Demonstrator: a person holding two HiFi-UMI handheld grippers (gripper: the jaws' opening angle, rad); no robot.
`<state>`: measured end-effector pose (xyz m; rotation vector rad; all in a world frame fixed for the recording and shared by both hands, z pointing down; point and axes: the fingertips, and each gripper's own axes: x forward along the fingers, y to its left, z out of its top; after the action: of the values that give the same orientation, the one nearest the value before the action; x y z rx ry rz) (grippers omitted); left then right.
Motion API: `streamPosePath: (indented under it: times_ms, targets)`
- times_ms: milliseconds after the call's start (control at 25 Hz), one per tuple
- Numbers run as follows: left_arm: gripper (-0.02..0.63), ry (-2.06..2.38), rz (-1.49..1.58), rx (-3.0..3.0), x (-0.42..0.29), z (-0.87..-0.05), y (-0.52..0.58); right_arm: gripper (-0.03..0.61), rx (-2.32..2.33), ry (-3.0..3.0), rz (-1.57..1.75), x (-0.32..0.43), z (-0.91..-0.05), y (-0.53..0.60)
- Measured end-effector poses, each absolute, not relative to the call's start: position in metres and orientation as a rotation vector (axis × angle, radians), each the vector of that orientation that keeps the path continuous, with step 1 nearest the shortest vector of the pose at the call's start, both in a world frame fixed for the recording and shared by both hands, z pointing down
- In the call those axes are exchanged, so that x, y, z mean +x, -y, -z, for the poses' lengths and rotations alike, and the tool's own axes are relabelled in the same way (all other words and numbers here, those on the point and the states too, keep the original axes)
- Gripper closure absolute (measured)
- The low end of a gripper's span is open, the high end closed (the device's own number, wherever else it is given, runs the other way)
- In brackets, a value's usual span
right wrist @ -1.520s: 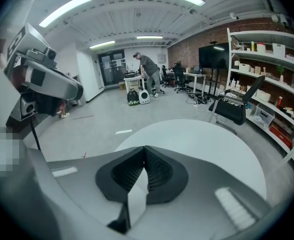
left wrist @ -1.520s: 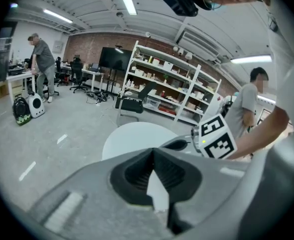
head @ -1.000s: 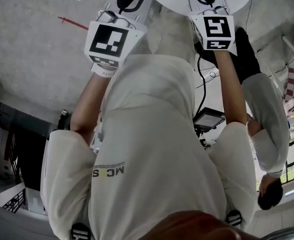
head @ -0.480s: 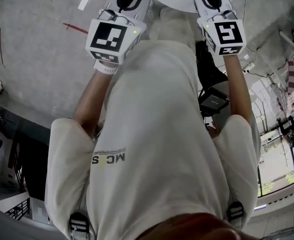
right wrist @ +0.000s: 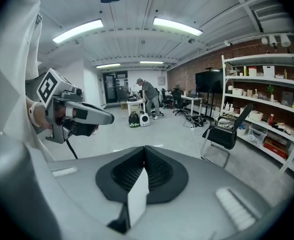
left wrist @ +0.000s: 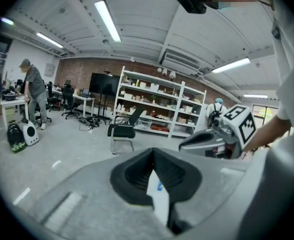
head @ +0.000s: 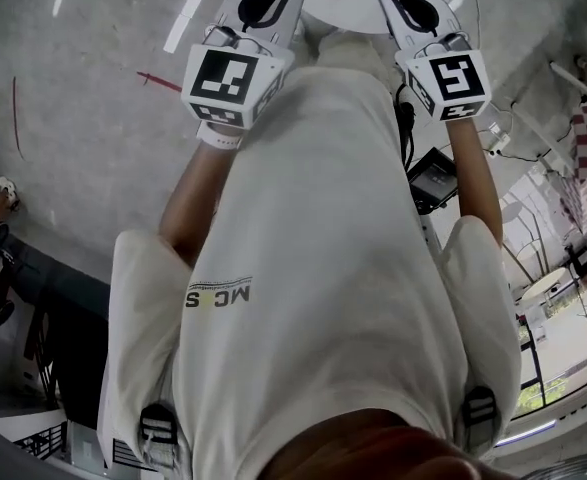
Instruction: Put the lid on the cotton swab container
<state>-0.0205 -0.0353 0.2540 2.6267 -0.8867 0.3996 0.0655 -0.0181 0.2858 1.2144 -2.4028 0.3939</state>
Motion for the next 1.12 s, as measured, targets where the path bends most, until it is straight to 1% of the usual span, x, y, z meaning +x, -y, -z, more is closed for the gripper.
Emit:
streamPosePath:
  times_ms: [120, 360, 1120]
  targets:
    - [0.614, 0.895, -0.392, 2.640, -0.012, -0.242, 0.031, 0.581, 1.229, 2.418, -0.406, 0.076, -0.270, 0.011]
    - [0.614, 0.921, -0.352, 2.649, -0.023, -0.233, 0.039, 0.581, 1.218, 2.428, -0.385, 0.076, -0.254, 0.007]
    - [0.614, 0.783, -0.322, 2.694, 0.011, -0.226, 0.014, 0.581, 1.183, 2.449, -0.427, 0.064, -0.263, -0.008]
